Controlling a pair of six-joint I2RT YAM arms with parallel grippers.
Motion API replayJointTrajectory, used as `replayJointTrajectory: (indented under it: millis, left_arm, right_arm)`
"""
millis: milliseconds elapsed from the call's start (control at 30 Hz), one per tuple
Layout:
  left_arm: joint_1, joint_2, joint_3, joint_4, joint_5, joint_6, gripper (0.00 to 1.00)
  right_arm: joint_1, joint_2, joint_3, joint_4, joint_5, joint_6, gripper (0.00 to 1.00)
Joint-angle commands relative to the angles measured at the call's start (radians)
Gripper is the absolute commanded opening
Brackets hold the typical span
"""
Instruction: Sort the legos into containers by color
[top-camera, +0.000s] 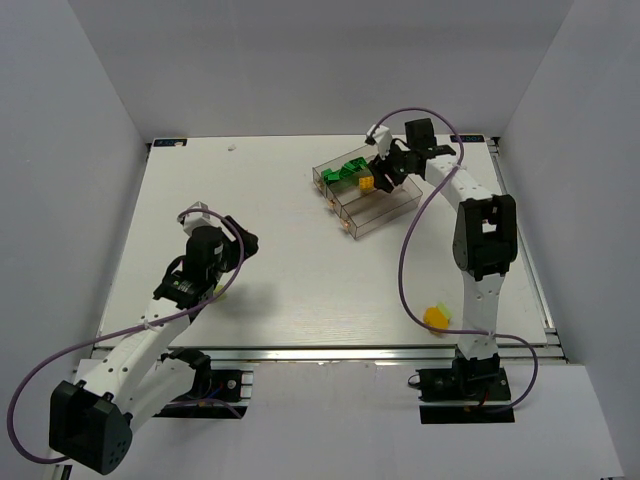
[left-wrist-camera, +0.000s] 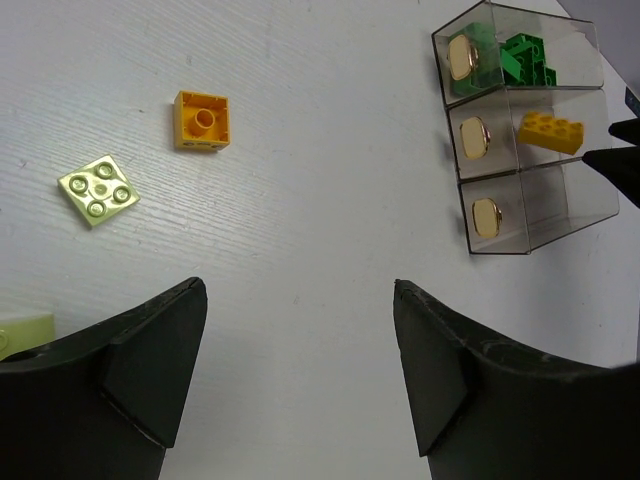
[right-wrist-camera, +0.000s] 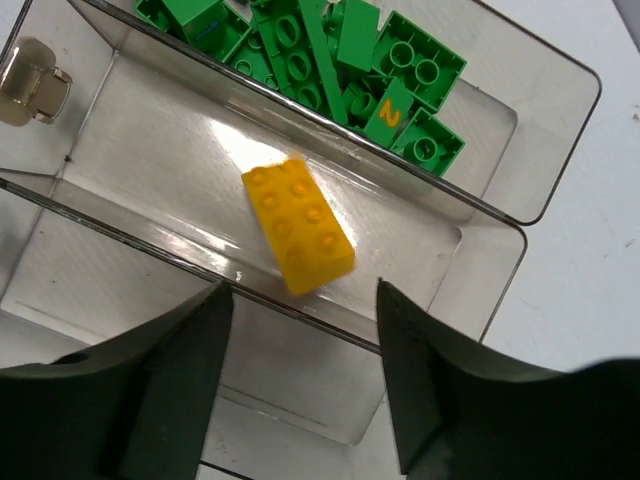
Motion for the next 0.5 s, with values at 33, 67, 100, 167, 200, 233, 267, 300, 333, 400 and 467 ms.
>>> replayJointTrajectory:
  millis: [33,67,100,167,200,233,267,300,333,400,467]
  left_arm:
    - [0.002,-0.018,-0.004,-0.017,-0.019,-0.006,0.84]
    - [0.002,-0.017,-0.004,-0.017,-0.019,-0.004,0.84]
    - [0.002,-0.018,-0.003,-0.015,-0.019,-0.002,0.84]
    - [0.002,-0.011,-0.004,-0.01,-0.017,0.005,0.84]
    - [0.002,-0.006,-0.001,-0.006,-0.017,0.01,0.85]
    - [0.002,0.003,0.009,-0.004,-0.016,0.024,0.85]
    - [0.002,0.029,0.019,-0.006,-0.016,0.033,0.85]
    - [0.002,0.046,0.034,-0.022,-0.019,0.043,0.85]
    - [0.002,0.067,0.066,-0.035,-0.028,0.065,0.85]
    - [0.002,0.144,0.104,-0.082,-0.037,0.088,0.83]
    - [0.002,0.202,0.161,-0.108,-0.042,0.132,0.77]
  right_arm:
    - [0.001,-0.003,0.055,0.033,0.007,-0.007,0.69]
    - [0.001,-0.007,0.052,0.032,0.004,-0.007,0.72]
    - [0.003,-0.014,0.051,0.031,0.001,-0.007,0.73]
    - [0.001,-0.046,0.037,0.026,-0.008,-0.008,0.8]
    - [0.001,-0.058,0.032,0.022,-0.014,-0.01,0.84]
    - [0.0,-0.101,0.016,0.017,-0.04,-0.014,0.89]
    - [-0.001,-0.135,-0.009,0.034,-0.054,-0.025,0.9]
    - [-0.004,-0.174,-0.052,0.07,-0.074,-0.03,0.89]
    - [-0.005,-0.281,-0.11,0.126,-0.12,-0.033,0.89]
    - [-0.008,-0.401,-0.359,0.368,-0.16,-0.042,0.89]
    - [-0.007,-0.552,-0.572,0.518,-0.207,-0.039,0.9]
